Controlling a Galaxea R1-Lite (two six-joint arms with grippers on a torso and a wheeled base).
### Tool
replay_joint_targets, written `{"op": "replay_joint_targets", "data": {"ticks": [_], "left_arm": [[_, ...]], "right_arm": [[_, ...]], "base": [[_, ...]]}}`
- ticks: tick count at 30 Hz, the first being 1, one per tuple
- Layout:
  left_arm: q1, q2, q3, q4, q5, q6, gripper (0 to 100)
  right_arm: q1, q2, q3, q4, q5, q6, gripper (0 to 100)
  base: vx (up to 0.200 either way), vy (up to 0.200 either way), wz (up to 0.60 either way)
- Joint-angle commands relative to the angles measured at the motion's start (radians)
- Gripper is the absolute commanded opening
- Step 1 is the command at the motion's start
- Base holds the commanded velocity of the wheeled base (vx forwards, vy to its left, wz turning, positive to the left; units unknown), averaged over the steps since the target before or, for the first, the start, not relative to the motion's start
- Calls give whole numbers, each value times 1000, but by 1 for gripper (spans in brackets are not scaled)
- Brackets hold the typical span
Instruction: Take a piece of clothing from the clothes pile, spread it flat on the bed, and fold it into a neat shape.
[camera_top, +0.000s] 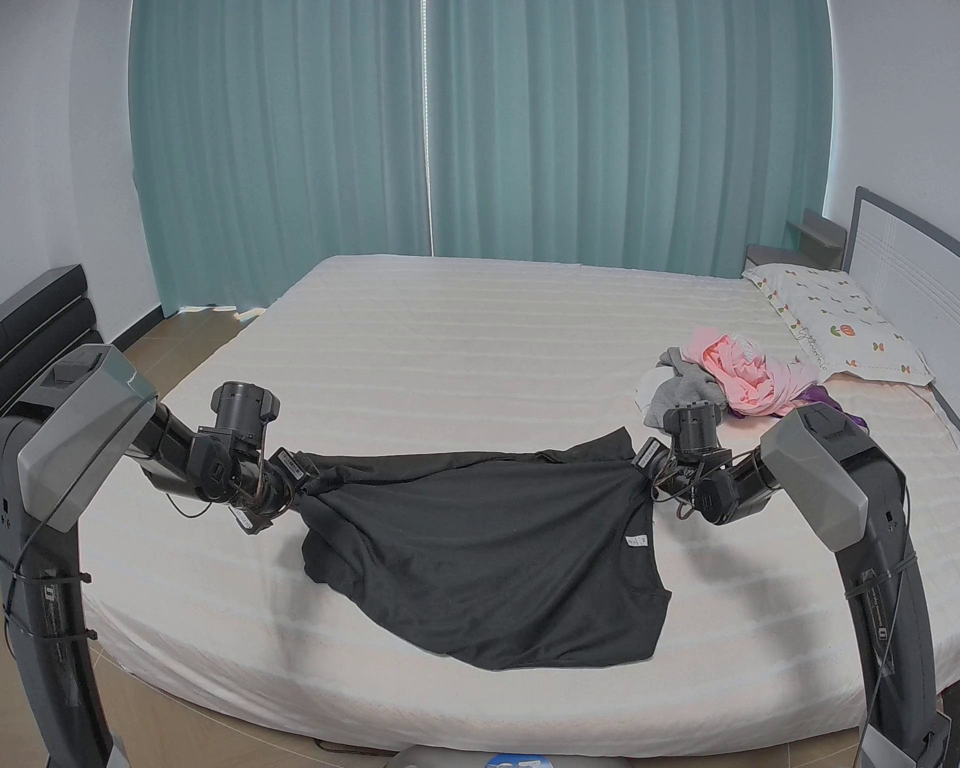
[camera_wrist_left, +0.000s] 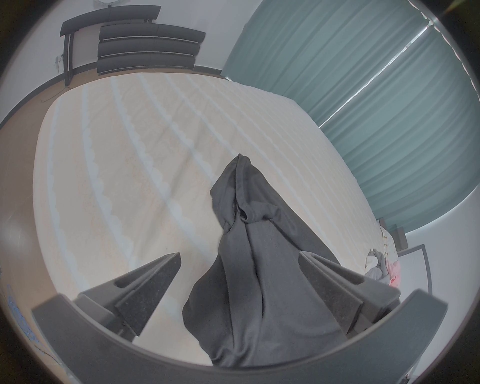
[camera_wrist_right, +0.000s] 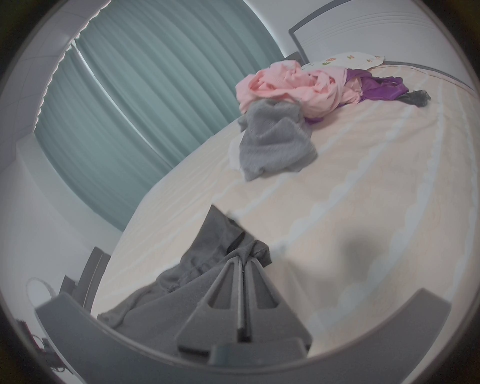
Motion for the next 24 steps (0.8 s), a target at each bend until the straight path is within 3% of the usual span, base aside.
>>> {"op": "replay_joint_targets", "data": {"ticks": [1, 2, 3, 13, 23, 24], "left_arm": [[-9, -30, 43, -5, -2, 0, 100], [-9, -30, 49, -8, -2, 0, 100], [-9, -29, 50, -10, -2, 0, 100], [-9, -32, 96, -22, -2, 4, 100], [-9, -61, 159, -27, -5, 6, 100], [-10, -62, 162, -27, -5, 7, 100]], "right_arm": [[-23, -1, -18, 4, -3, 5, 0], [-27, 1, -19, 6, -3, 4, 0], [-27, 1, -19, 6, -3, 4, 100], [-47, -10, -27, 1, 7, 33, 100], [11, 4, 84, 10, 81, -16, 100], [12, 8, 85, 7, 81, -26, 0]], "base": [[0, 0, 0], [0, 0, 0], [0, 0, 0], [0, 0, 0], [0, 0, 0], [0, 0, 0]]}}
